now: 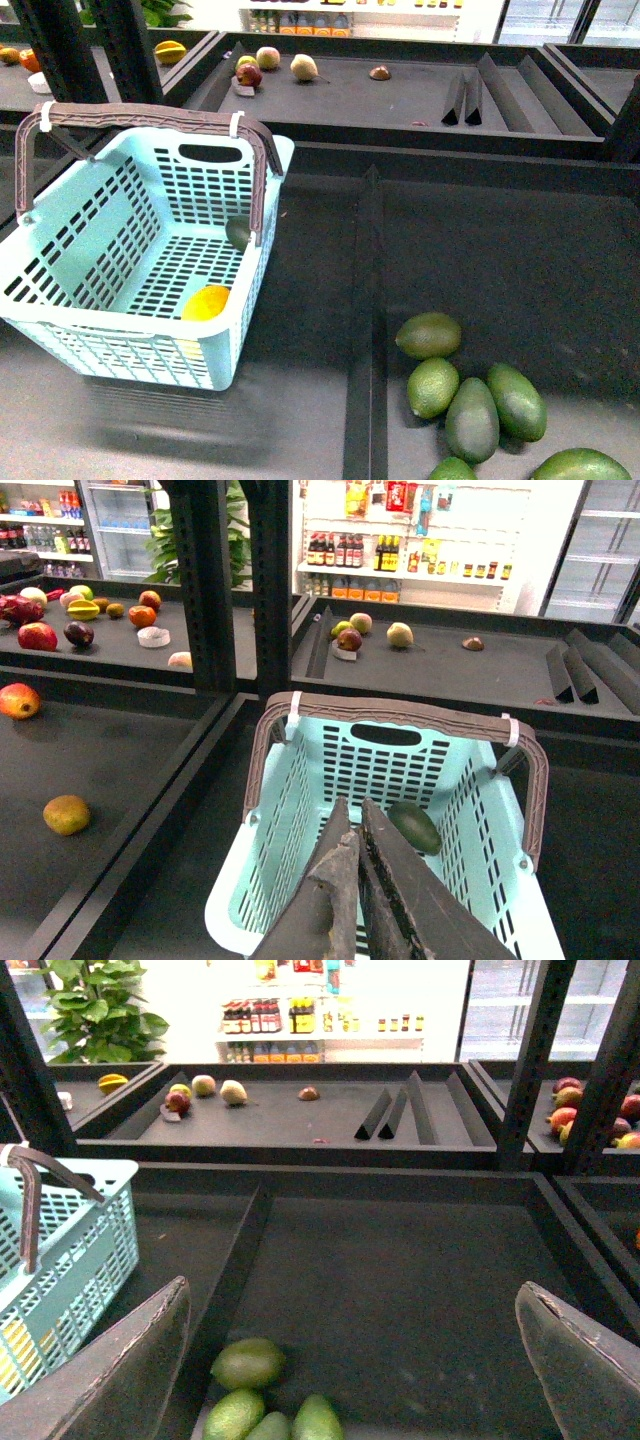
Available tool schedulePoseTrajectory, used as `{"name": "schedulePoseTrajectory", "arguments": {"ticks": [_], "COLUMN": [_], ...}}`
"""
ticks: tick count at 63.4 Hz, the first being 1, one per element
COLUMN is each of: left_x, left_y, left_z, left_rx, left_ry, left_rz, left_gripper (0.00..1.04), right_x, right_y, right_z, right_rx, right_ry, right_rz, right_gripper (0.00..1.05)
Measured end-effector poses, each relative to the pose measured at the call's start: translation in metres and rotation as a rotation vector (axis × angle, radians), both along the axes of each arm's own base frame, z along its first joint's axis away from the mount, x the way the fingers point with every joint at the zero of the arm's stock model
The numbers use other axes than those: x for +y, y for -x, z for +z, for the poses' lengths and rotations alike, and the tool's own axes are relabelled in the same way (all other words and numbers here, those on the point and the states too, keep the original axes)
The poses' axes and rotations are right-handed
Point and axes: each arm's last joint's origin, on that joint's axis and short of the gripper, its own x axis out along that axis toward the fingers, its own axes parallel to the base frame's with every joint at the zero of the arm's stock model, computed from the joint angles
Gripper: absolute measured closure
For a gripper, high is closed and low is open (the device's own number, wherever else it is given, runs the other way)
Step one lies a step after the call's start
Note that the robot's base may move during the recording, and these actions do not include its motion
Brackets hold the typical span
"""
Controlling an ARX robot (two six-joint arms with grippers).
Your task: Pick mango and avocado into basket
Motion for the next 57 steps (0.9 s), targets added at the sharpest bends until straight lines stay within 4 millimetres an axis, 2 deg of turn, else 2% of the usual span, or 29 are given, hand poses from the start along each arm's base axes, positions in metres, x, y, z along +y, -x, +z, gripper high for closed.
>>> {"name": "schedulePoseTrajectory", "arguments": {"ticks": [9, 57], "left_x": [0.0, 0.0], "left_y": [0.011, 0.044], "left_z": [-0.012, -0.003], "left_rx": [0.007, -0.024], "left_ry": [0.0, -0.001], "left_rz": [-0.001, -0.003], "left_gripper": [1.02, 1.02], "right_x": [0.0, 0.0], "right_y": [0.0, 0.0], "right_z": [0.0, 0.0], "right_rx": [0.0, 0.0], "right_ry": [0.0, 0.0], "right_rz": [-0.001, 0.0], "right_gripper": [0.09, 0.09]}}
